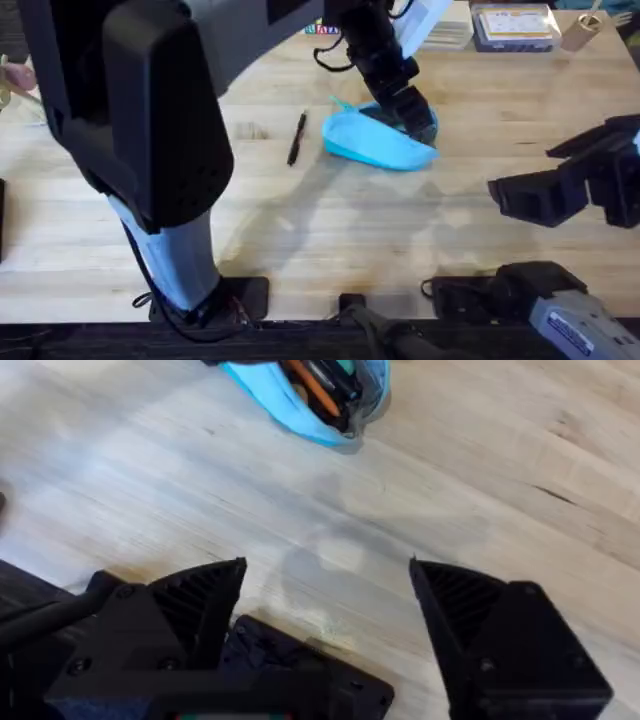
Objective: Unzip the bag, pick up the pens from the table one at a time and place them inside, then zip the bag closed.
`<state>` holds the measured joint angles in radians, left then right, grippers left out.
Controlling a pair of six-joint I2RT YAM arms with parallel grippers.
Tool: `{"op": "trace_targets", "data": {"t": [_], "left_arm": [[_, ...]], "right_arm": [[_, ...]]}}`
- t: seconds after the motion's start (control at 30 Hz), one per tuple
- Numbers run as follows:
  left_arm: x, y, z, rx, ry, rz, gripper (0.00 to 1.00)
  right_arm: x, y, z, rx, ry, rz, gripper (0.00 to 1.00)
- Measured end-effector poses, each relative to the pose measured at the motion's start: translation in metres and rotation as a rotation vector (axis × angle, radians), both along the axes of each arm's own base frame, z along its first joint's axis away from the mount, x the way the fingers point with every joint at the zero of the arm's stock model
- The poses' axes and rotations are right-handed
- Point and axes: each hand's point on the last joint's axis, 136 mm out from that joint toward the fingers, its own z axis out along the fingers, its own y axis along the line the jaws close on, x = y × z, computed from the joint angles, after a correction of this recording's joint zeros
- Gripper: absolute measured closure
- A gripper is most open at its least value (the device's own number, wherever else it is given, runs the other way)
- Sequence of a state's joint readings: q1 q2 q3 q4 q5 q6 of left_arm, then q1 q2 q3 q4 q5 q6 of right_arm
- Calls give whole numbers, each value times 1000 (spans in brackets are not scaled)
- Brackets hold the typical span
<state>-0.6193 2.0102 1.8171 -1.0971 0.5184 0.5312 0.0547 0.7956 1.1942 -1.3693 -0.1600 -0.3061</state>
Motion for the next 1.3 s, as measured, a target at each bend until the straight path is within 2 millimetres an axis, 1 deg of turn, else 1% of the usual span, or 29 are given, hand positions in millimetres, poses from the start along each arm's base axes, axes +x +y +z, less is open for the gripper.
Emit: {"op": "trace_targets", "data": {"t": [0.13, 0.2, 0.43, 0.5, 0.57, 0.67, 0.93, 1.03, 1.2, 1.3], "left_arm": [[9, 3, 14, 18, -52, 22, 6], [11, 7, 25, 25, -86, 34, 6], [6, 20, 76, -8, -203, 58, 5], [3, 22, 88, -22, -226, 60, 5], [0, 25, 96, -27, -238, 62, 6], [-4, 28, 99, -21, -237, 64, 6], [-13, 46, 90, 65, -199, 77, 5], [-25, 61, 90, 109, -168, 67, 6], [-51, 93, 99, 174, -117, 67, 6], [-58, 106, 106, 190, -114, 79, 6]], "right_arm": [[0, 0, 0, 0, 0, 0, 3], [0, 0, 0, 0, 0, 0, 3], [0, 0, 0, 0, 0, 0, 3], [0, 0, 0, 0, 0, 0, 4], [0, 0, 0, 0, 0, 0, 4], [0, 0, 0, 0, 0, 0, 4], [0, 0, 0, 0, 0, 0, 4], [0, 0, 0, 0, 0, 0, 4], [0, 0, 0, 0, 0, 0, 3], [0, 0, 0, 0, 0, 0, 3]]}}
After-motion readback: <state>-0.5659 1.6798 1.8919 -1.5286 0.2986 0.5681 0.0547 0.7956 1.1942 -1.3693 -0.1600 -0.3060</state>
